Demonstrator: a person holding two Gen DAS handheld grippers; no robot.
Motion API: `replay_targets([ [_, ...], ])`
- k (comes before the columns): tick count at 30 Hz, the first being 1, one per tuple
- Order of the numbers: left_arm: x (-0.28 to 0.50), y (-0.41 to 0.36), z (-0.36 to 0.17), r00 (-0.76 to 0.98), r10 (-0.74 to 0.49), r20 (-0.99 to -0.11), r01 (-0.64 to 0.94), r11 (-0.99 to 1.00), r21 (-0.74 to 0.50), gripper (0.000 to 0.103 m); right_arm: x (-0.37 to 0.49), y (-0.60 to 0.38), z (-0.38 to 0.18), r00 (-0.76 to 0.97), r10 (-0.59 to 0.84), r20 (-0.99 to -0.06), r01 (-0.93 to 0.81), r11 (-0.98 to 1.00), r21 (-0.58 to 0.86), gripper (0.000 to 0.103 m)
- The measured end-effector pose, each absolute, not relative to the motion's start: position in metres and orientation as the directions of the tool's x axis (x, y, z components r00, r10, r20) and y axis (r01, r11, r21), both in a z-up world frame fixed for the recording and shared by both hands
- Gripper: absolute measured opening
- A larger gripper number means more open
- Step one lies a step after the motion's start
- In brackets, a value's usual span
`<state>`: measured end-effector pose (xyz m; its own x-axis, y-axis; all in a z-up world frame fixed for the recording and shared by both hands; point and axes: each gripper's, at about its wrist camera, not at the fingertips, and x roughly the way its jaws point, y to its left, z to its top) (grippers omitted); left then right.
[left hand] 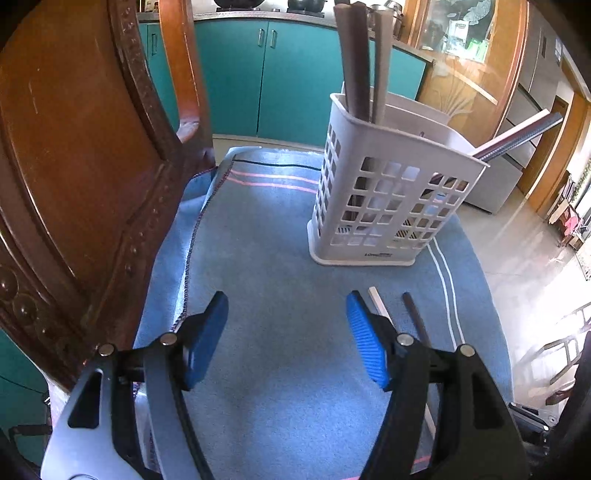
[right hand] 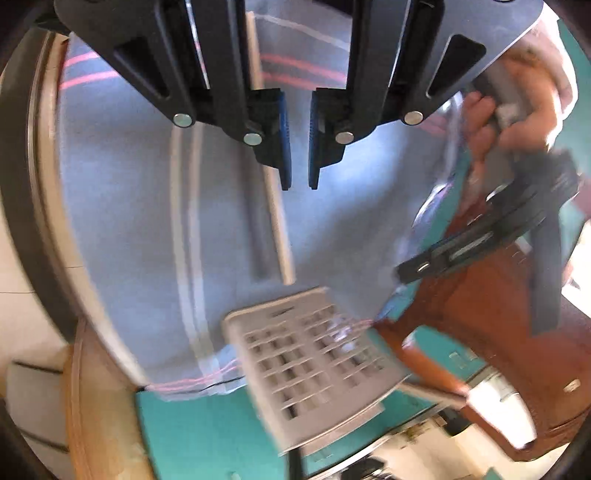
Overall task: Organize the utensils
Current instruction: 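Move both grippers back down to the last chopsticks on the cloth, then close the right gripper on the black chopstick while the left gripper closes on the pale wooden one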
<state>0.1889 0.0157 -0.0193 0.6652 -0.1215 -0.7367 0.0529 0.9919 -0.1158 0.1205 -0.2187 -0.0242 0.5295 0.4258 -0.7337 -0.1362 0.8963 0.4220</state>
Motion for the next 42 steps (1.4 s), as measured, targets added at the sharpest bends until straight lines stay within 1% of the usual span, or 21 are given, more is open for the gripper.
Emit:
replay_targets([
  [2, 0.189, 0.016, -0.020, 0.665, -0.118, -0.738, 0.050, 0.992, -0.113, 0.068, 0.127, -0.215, -0.022, 0.537, 0.359, -0.763, -0.128, 0.929, 0.347, 0.010],
  [5, 0.192, 0.017, -0.023, 0.655, -0.113, -0.747, 0.044, 0.993, -0.112, 0.069, 0.141, -0.201, -0.036, 0.478, 0.322, -0.817, -0.126, 0.946, 0.299, 0.012],
  [7, 0.193, 0.017, -0.025, 0.647, -0.113, -0.754, 0.042, 0.993, -0.113, 0.069, 0.150, -0.194, -0.047, 0.446, 0.249, -0.860, -0.118, 0.968, 0.220, 0.013],
  [10, 0.194, 0.016, -0.028, 0.636, -0.115, -0.763, 0.044, 0.993, -0.113, 0.070, 0.159, -0.193, -0.056, 0.430, 0.196, -0.881, -0.118, 0.980, 0.161, 0.013],
  [13, 0.196, 0.015, -0.033, 0.618, -0.117, -0.778, 0.045, 0.992, -0.114, 0.073, 0.172, -0.189, -0.054, 0.419, 0.182, -0.890, -0.148, 0.980, 0.131, 0.013],
  [14, 0.196, 0.015, -0.035, 0.610, -0.123, -0.783, 0.043, 0.992, -0.123, 0.073, 0.177, -0.184, -0.055, 0.410, 0.165, -0.897, -0.177, 0.979, 0.099, 0.015],
  [17, 0.201, 0.018, -0.042, 0.578, -0.160, -0.801, 0.031, 0.984, -0.174, 0.073, 0.195, -0.172, -0.055, 0.422, 0.126, -0.898, -0.235, 0.972, 0.026, 0.015],
  [19, 0.204, 0.020, -0.047, 0.555, -0.184, -0.811, 0.013, 0.977, -0.213, 0.073, 0.209, -0.173, -0.056, 0.422, 0.136, -0.896, -0.246, 0.969, 0.031, 0.015],
  [20, 0.207, 0.021, -0.050, 0.545, -0.195, -0.816, 0.002, 0.973, -0.231, 0.073, 0.216, -0.177, -0.056, 0.417, 0.147, -0.897, -0.238, 0.970, 0.049, 0.013],
  [21, 0.208, 0.022, -0.053, 0.536, -0.203, -0.820, -0.007, 0.970, -0.245, 0.073, 0.221, -0.183, -0.055, 0.409, 0.155, -0.899, -0.219, 0.973, 0.068, 0.009],
  [23, 0.211, 0.019, -0.058, 0.523, -0.212, -0.826, -0.008, 0.967, -0.253, 0.073, 0.224, -0.198, -0.054, 0.405, 0.163, -0.900, -0.169, 0.980, 0.101, 0.007],
  [26, 0.218, 0.005, -0.065, 0.496, -0.230, -0.838, 0.019, 0.967, -0.254, 0.073, 0.222, -0.217, -0.054, 0.403, 0.167, -0.900, -0.117, 0.985, 0.130, 0.007],
  [29, 0.227, -0.019, -0.073, 0.449, -0.287, -0.846, 0.079, 0.956, -0.282, 0.073, 0.224, -0.234, -0.054, 0.395, 0.185, -0.900, -0.065, 0.983, 0.174, 0.007],
  [31, 0.232, -0.034, -0.076, 0.435, -0.293, -0.851, 0.108, 0.956, -0.274, 0.073, 0.224, -0.242, -0.054, 0.397, 0.187, -0.899, -0.042, 0.982, 0.185, 0.007],
  [34, 0.240, -0.053, -0.084, 0.422, -0.247, -0.872, 0.120, 0.969, -0.217, 0.073, 0.225, -0.253, -0.055, 0.390, 0.187, -0.902, -0.023, 0.981, 0.194, 0.007],
  [35, 0.240, -0.057, -0.084, 0.438, -0.218, -0.872, 0.119, 0.976, -0.184, 0.072, 0.225, -0.256, -0.054, 0.389, 0.184, -0.903, -0.022, 0.981, 0.190, 0.008],
  [37, 0.238, -0.063, -0.084, 0.439, -0.178, -0.880, 0.127, 0.983, -0.136, 0.059, 0.224, -0.267, -0.053, 0.394, 0.185, -0.900, -0.016, 0.981, 0.195, 0.009],
  [38, 0.235, -0.064, -0.083, 0.436, -0.188, -0.880, 0.146, 0.980, -0.137, 0.045, 0.226, -0.268, -0.053, 0.395, 0.189, -0.899, -0.014, 0.980, 0.200, 0.010],
  [39, 0.232, -0.066, -0.082, 0.422, -0.200, -0.884, 0.165, 0.976, -0.142, 0.035, 0.222, -0.272, -0.052, 0.398, 0.200, -0.895, -0.015, 0.977, 0.212, 0.011],
  [40, 0.231, -0.066, -0.082, 0.410, -0.203, -0.889, 0.174, 0.974, -0.142, 0.033, 0.217, -0.272, -0.052, 0.401, 0.207, -0.893, -0.018, 0.976, 0.218, 0.011],
  [42, 0.227, -0.063, -0.082, 0.408, -0.198, -0.891, 0.172, 0.975, -0.138, 0.033, 0.218, -0.270, -0.051, 0.409, 0.208, -0.888, -0.028, 0.976, 0.216, 0.014],
])
